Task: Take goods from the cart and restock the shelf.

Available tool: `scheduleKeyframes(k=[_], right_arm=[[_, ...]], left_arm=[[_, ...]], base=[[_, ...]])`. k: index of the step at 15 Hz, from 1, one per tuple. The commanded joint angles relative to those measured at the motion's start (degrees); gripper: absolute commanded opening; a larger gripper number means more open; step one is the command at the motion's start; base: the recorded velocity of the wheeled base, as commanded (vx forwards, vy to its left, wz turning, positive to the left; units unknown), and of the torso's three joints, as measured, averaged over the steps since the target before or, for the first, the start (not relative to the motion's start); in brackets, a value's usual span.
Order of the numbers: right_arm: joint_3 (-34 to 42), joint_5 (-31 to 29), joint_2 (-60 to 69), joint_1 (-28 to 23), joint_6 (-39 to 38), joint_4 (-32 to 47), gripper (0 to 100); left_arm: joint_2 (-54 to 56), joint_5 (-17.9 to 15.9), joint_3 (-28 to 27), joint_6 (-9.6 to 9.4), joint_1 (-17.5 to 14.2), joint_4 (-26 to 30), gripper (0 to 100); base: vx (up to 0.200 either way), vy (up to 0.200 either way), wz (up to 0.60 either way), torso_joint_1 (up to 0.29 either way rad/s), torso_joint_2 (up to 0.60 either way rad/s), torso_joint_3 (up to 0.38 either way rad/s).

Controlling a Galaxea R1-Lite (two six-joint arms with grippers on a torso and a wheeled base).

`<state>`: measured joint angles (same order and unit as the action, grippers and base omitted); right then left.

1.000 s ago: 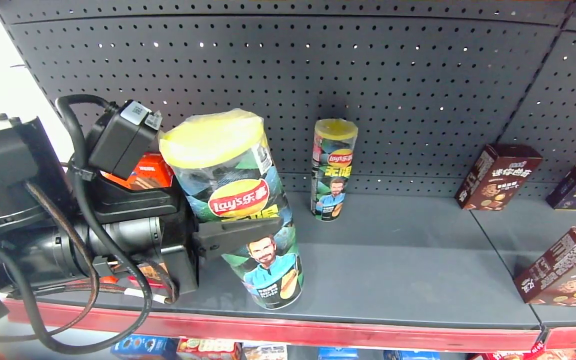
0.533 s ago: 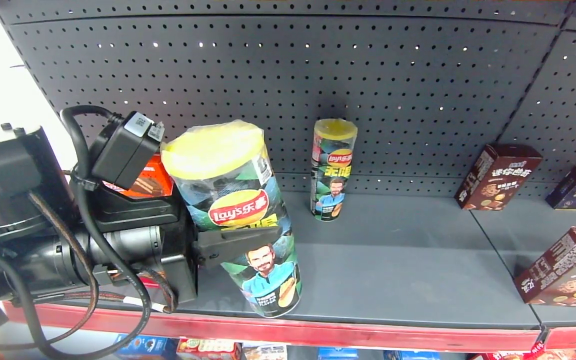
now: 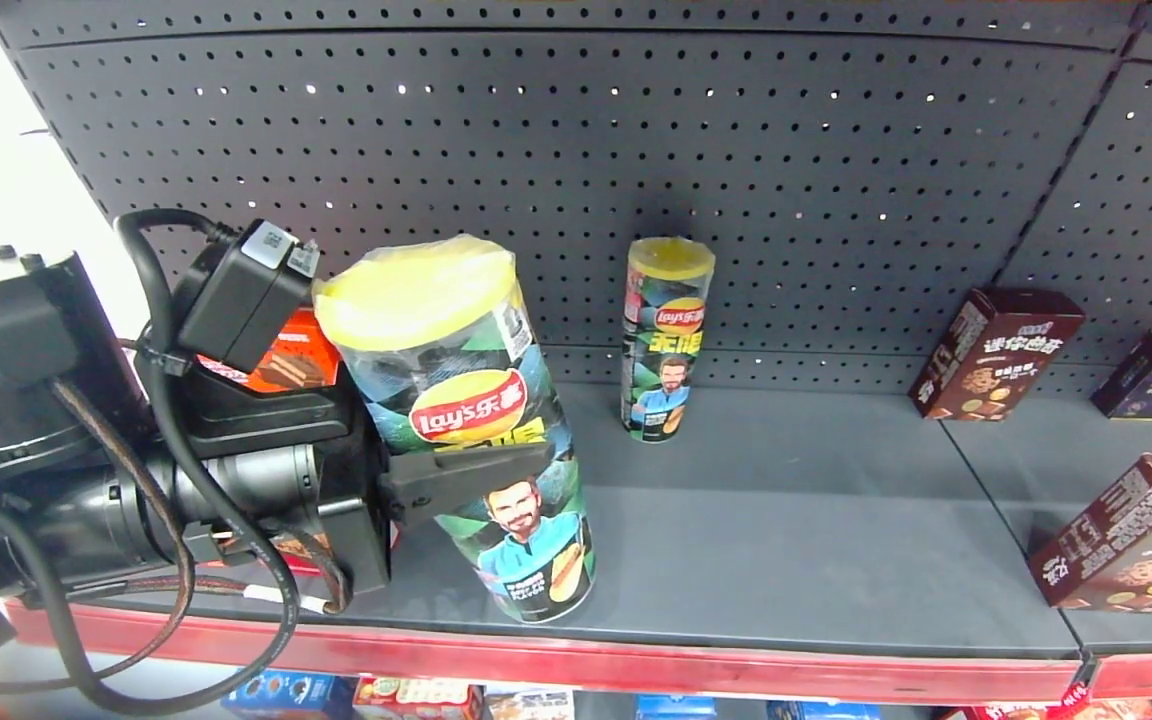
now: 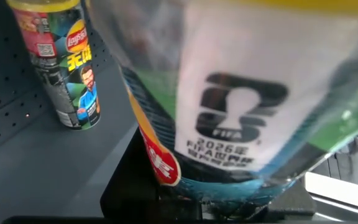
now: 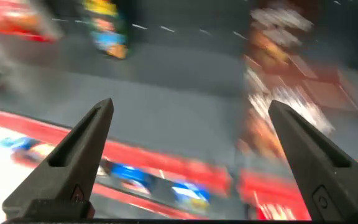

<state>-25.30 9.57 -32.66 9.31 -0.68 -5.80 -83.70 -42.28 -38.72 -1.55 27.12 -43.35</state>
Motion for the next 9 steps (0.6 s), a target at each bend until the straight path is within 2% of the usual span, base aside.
scheduleKeyframes(k=[1,2,3,4,9], right_arm=[[-7.31,1.33,-18.85,7.30,1.47,-4.57,100],[-9.68,-1.92,-22.98,7.74,2.79,-4.92,100],[-9.68,-1.92,-22.98,7.74,2.79,-4.92,100],[-14.08,-2.89,-31.15,8.00,2.97,-7.91,100],[-17.07,0.27,-46.79,9.41,3.23,-21.71,100]], left_arm=[[0.12,0.00,0.57,0.05,-0.23,0.02,0],[0.12,0.00,1.28,-0.03,-0.67,-0.07,0],[0.12,0.00,1.28,-0.03,-0.67,-0.07,0],[0.29,-0.09,2.33,-0.03,-0.93,-0.07,0],[0.38,0.09,2.33,0.05,-1.90,0.02,0]], base=[[0.000,0.000,0.00,0.000,0.00,0.000],[0.000,0.000,0.00,0.000,0.00,0.000],[0.000,0.000,0.00,0.000,0.00,0.000],[0.000,0.000,0.00,0.000,0.00,0.000],[0.000,0.000,0.00,0.000,0.00,0.000]])
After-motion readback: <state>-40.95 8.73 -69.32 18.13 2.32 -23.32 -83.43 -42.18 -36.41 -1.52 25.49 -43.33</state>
